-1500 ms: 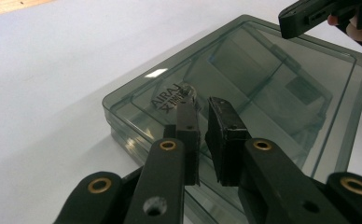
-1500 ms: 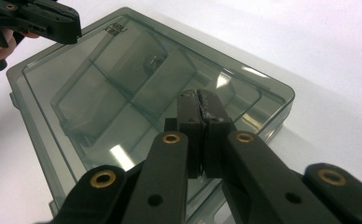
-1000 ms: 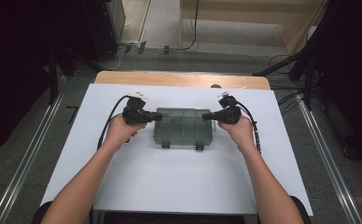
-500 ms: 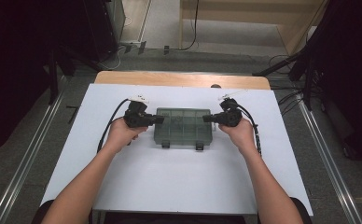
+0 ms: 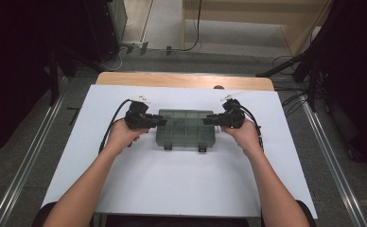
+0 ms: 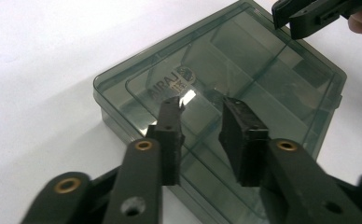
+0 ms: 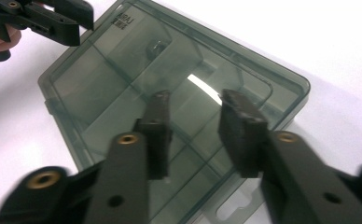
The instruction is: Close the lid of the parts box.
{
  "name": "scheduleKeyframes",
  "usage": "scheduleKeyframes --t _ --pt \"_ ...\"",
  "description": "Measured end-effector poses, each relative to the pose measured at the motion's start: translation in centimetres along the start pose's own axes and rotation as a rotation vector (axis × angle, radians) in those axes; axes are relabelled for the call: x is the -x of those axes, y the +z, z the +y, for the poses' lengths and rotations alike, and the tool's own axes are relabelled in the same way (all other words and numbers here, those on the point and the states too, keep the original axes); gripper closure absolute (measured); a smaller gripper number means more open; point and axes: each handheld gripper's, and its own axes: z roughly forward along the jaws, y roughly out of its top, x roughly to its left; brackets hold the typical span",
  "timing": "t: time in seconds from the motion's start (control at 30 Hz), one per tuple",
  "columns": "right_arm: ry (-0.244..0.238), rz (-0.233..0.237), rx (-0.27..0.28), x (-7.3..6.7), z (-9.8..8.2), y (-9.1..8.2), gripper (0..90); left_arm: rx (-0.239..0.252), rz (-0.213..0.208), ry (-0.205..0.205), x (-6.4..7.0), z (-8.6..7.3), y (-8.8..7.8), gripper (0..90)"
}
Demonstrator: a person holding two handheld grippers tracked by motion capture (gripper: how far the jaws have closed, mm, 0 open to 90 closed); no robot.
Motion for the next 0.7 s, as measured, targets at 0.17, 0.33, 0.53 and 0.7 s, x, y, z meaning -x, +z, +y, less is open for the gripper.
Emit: scheduleKeyframes --t 0.17,0.33,0.53,0.7 --pt "-0.042 -0.004 0.024 -0.6 0.2 -0.5 42.2 0.011 0.018 0.015 0.6 0.3 -0.5 48.4" --pt "-0.062 0.01 0.065 -1.2 0.5 -1.2 33.1 0.03 0.01 0.031 1.0 0.5 -1.3 43.4" --pt "-0.084 -0.005 0.075 -2.2 0.5 -1.5 28.9 0.043 0.004 0.06 2.0 0.6 -1.9 37.1" --pt "-0.122 -0.009 0.067 -3.2 0.2 -1.8 28.4 0.063 0.045 0.126 3.3 0.6 -2.4 37.0"
